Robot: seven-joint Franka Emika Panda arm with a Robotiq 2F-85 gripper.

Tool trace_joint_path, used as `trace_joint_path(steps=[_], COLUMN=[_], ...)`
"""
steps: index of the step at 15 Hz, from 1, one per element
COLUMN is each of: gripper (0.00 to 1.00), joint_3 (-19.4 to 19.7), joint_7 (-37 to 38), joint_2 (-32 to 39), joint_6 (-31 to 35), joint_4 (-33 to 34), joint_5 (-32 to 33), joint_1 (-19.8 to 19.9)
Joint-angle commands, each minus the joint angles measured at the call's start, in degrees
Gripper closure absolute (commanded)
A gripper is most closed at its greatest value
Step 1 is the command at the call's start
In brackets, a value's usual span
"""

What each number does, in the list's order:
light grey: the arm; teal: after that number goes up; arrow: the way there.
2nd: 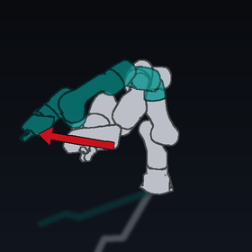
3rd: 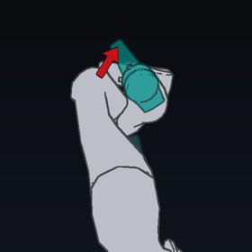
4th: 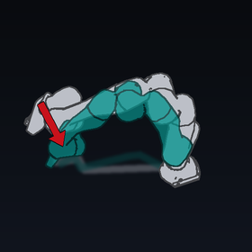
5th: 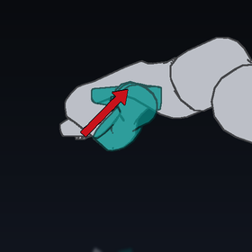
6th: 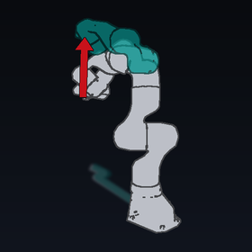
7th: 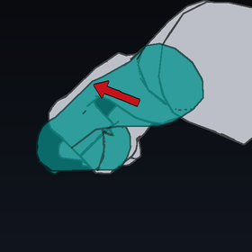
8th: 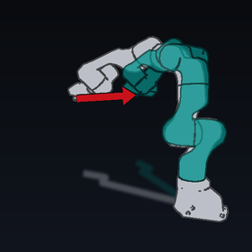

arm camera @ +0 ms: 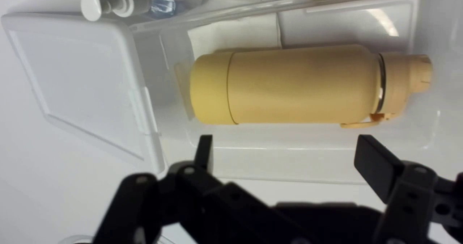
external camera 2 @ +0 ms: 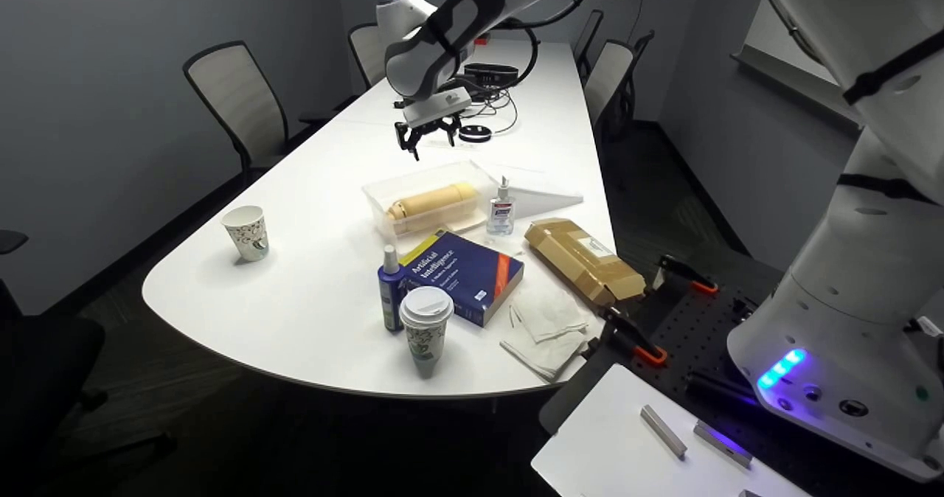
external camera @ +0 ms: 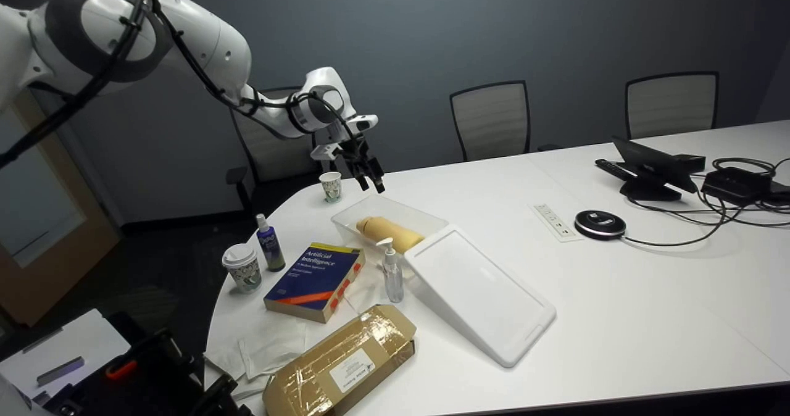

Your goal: Remove the white lid from the clear container.

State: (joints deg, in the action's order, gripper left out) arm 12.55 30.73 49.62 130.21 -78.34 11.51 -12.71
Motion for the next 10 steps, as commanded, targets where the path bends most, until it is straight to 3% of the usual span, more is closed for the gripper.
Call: trace_joint_path(steps=[1, 10], gripper=[0.0, 0.0], joint_3=[-2.2, -5.3], joint_7=[-0.7, -1.8], joint_2=[-7.5, -14.1], joint_6=[-0.3, 0.6], joint_4=[-6.1, -10.7], joint_5=[-1.6, -2.9], joint_1=[0.7, 2.4])
